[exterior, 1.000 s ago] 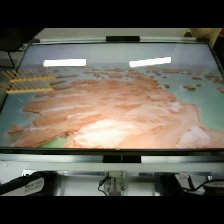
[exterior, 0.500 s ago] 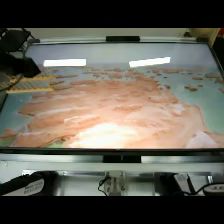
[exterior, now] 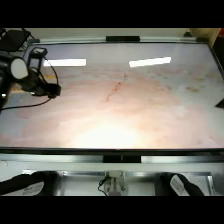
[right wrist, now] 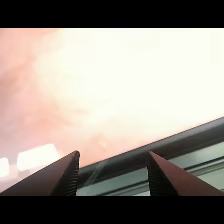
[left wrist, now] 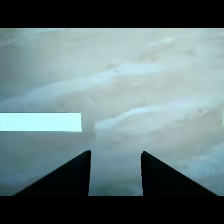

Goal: Fold the shirts.

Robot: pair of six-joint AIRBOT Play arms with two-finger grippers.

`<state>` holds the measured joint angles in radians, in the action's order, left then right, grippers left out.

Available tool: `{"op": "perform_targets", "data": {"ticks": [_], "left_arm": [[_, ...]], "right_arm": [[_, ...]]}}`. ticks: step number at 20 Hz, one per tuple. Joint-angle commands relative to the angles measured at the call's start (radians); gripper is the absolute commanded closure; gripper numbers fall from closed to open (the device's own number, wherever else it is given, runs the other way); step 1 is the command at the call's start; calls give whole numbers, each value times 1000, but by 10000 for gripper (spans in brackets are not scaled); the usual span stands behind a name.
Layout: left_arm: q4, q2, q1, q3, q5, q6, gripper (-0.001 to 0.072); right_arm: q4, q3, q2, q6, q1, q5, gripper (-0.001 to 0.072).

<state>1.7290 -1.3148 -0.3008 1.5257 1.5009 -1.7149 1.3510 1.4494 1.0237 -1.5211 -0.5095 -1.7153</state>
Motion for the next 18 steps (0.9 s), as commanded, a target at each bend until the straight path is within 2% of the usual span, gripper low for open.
{"op": "perform_targets", "data": {"ticks": [1,6,11,18], "left_arm": [[34,-62,-29,-21,44,-56,321],[186,-100,-76,-21,43,-41,308],[132,-101,-76,-21,24,-42,309],[132,-101,-76,-21,18,-44,309]], "right_arm": [[45,-88,117,-5,184,19,179],[43,-88,197,31,300,65,180],[32,-88,197,31,335,66,180],[31,-88,197,31,334,66,180]]}}
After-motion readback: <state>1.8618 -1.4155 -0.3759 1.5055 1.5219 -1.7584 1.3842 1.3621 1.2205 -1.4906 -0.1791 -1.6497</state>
